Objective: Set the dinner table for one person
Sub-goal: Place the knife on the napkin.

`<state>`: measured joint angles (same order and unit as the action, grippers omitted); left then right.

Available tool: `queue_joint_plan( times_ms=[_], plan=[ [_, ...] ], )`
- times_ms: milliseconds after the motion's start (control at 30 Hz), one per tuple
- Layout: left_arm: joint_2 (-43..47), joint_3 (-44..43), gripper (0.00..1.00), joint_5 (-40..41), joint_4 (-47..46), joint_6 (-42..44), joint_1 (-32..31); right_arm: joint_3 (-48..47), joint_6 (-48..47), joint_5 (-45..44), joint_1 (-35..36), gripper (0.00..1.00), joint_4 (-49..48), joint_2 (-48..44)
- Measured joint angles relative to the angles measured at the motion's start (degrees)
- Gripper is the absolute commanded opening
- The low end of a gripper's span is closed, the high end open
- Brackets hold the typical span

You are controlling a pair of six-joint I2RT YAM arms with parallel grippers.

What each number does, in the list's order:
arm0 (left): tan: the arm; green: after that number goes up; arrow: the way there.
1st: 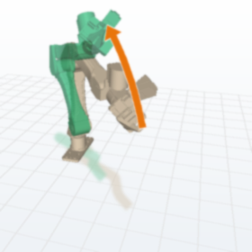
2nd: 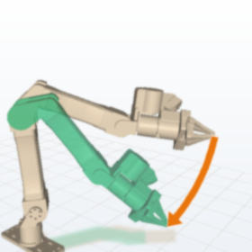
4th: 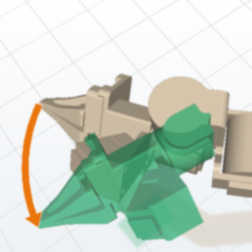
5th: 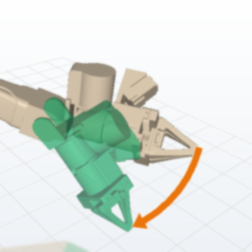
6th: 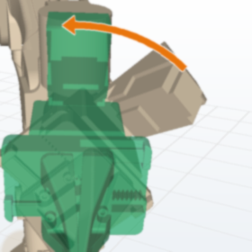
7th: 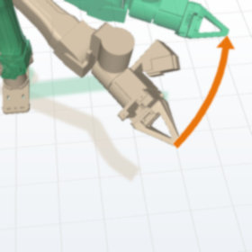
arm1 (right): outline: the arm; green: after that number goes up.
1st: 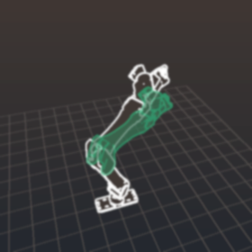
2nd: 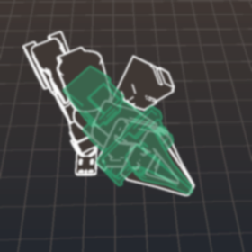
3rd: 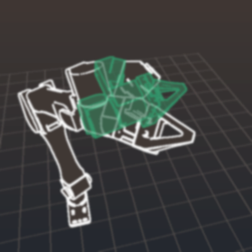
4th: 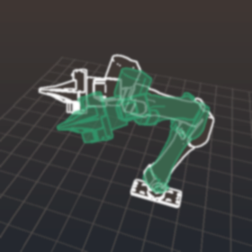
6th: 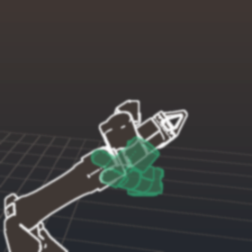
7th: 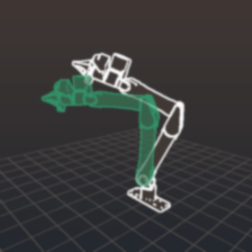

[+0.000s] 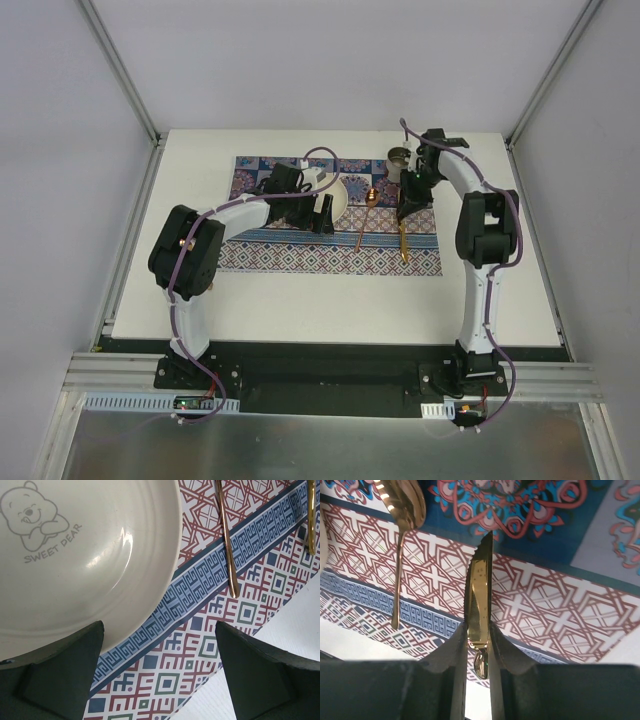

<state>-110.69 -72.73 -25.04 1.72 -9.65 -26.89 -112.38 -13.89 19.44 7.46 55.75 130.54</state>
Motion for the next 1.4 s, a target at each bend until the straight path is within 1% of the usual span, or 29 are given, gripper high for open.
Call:
queue_joint_plan(
  times_ms=[267, 500, 800, 1200, 1400],
  plan=[
    [0.0, 0.0, 0.92, 0.0, 0.0, 0.0, 0.0, 4.3, 5.2, 0.7, 1.9, 0.00, -5.5, -0.3],
    [0.3, 0.2, 0.93, 0.1, 0.0, 0.0, -0.1, 5.3, 8.9, -1.6, 3.9, 0.00, -7.7, -1.7],
    [2.3, 1.0, 0.93, 0.2, 0.2, 0.0, -0.2, 5.6, 12.9, -4.7, 4.8, 0.00, -9.6, -3.6],
    [3.1, 1.4, 0.92, 1.6, 0.2, 0.0, -0.9, 5.8, 15.0, -8.1, 5.8, 0.00, -10.3, -3.7],
    [3.5, 1.4, 0.93, 1.7, 0.2, 0.0, -1.0, 4.9, 15.0, -8.4, 6.4, 0.00, -10.5, -3.1]
  ],
)
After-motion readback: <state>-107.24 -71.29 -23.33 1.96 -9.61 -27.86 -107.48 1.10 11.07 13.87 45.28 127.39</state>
